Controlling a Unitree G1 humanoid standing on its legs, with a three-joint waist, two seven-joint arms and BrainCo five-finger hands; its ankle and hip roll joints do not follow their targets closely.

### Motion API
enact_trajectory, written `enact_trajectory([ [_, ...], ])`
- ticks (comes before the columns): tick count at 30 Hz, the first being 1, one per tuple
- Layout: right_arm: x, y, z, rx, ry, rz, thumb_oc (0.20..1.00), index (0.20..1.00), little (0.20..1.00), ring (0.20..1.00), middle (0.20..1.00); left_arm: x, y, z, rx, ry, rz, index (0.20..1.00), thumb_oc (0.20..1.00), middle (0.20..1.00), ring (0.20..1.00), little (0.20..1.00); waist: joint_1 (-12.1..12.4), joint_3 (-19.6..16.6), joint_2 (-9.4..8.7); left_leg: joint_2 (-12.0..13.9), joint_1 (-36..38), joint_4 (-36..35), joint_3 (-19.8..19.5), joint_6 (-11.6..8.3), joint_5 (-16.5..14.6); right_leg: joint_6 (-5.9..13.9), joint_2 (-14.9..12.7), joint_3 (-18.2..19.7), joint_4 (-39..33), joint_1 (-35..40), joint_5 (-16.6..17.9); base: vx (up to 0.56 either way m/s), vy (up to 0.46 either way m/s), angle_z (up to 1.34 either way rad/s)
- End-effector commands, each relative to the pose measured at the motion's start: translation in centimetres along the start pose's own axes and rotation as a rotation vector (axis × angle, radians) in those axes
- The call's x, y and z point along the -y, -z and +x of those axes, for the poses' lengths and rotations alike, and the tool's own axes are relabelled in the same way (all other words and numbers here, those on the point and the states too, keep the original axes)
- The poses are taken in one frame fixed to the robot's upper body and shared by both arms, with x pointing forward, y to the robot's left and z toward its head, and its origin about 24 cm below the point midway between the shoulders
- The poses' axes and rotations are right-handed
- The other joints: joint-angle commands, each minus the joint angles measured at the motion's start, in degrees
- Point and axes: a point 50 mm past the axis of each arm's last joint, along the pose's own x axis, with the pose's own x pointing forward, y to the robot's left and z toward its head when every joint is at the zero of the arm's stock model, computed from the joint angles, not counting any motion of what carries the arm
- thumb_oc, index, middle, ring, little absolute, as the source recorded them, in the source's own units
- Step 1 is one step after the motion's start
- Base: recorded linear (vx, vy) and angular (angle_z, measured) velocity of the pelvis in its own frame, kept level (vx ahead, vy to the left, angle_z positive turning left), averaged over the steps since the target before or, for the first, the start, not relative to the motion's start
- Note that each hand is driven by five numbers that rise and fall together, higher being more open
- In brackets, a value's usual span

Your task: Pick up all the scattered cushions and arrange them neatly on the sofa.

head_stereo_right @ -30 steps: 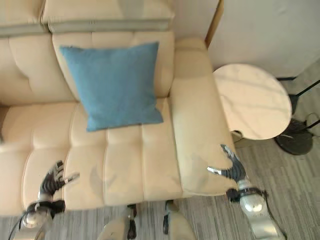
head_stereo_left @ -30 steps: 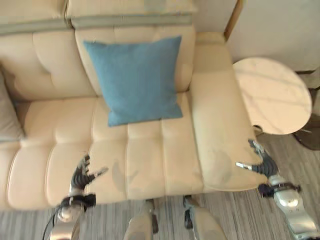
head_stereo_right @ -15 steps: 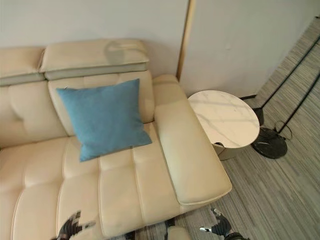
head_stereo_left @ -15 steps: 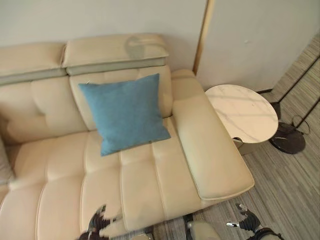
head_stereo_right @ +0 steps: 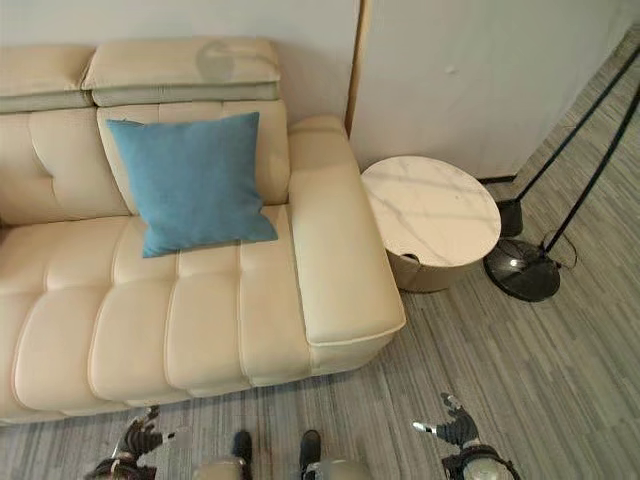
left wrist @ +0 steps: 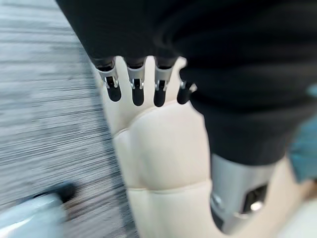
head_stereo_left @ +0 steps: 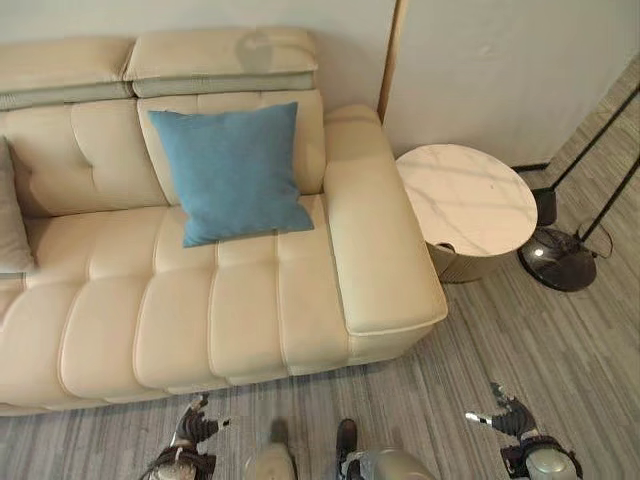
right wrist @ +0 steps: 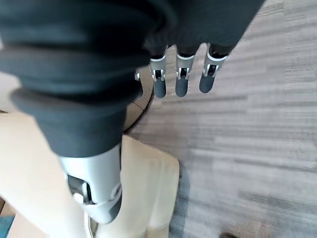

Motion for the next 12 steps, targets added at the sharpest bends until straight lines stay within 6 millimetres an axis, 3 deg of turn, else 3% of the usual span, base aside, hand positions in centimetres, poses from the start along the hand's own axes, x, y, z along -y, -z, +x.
enact_trajectory([
  [1, 0.35, -0.66, -0.03, 0.044, 0.022, 0.041, 1.0, 1.0, 1.0, 1.0, 1.0, -1.85, -0.65, 0.01, 0.049, -0.043, 0.077, 1.0, 1.0, 1.0, 1.0, 1.0, 0.3, -1.3, -0.45, -0.4, -1.3, -3.1, 1.7, 1.0, 0.1, 6.69, -4.1, 3.3, 1.2, 4.6, -7.8, 0.04, 0.064, 0.27],
  [4, -0.15, -0.4, -0.09, 0.032, 0.003, 0.04, 1.0, 1.0, 1.0, 1.0, 1.0, -2.51, -0.5, -0.03, 0.042, -0.062, 0.077, 1.0, 1.0, 1.0, 1.0, 1.0, 0.7, -2.3, -0.69, -0.9, 1.5, -7.0, 1.7, 1.29, 0.8, 7.2, -4.1, 3.8, 1.3, 5.6, -7.6, 0.07, 0.06, 0.08],
  [12, -0.46, -0.37, -0.22, 0.037, -0.015, 0.027, 1.0, 1.0, 1.0, 1.0, 1.0, -2.78, 0.22, -0.26, 0.017, -0.076, 0.064, 1.0, 1.0, 1.0, 1.0, 1.0, 1.1, -3.3, -0.7, -1.3, 3.9, -8.6, 1.8, 1.53, 0.8, 7.35, -4.2, 4.2, 1.0, 7.1, -7.8, 0.04, 0.02, -0.1],
])
